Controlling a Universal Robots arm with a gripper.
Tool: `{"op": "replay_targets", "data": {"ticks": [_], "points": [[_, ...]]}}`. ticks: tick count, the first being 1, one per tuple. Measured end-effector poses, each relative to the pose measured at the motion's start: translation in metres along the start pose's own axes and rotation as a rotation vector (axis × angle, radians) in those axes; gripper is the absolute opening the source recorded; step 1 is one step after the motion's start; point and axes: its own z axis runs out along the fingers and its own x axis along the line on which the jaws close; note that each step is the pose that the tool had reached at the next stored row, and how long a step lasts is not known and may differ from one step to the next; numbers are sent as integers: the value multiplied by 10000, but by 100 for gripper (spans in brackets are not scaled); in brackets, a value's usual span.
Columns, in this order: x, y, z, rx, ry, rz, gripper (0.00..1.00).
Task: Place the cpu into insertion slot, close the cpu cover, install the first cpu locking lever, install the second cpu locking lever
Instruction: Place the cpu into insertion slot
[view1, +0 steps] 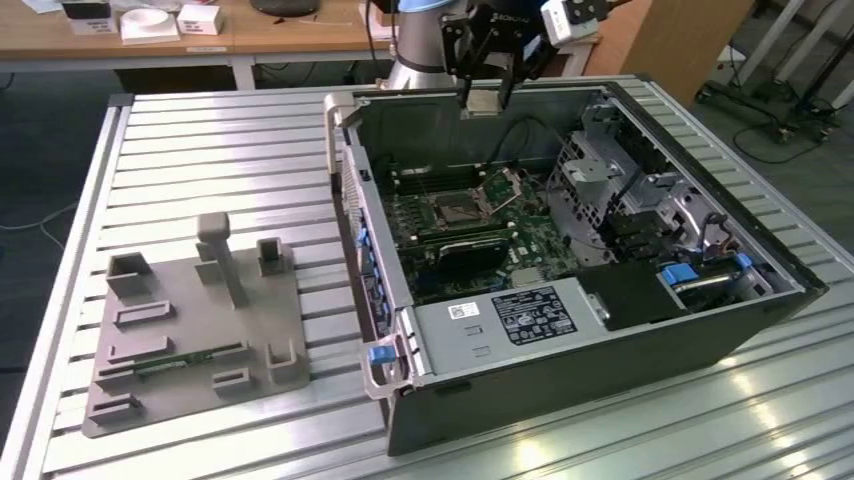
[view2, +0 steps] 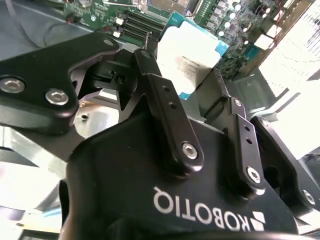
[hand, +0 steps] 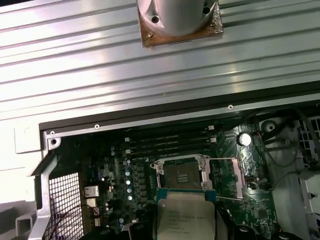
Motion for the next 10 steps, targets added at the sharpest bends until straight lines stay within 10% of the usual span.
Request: {"op": "replay_targets", "data": {"ticks": [10], "points": [[51, -9, 5, -9, -39, 433, 54]]}}
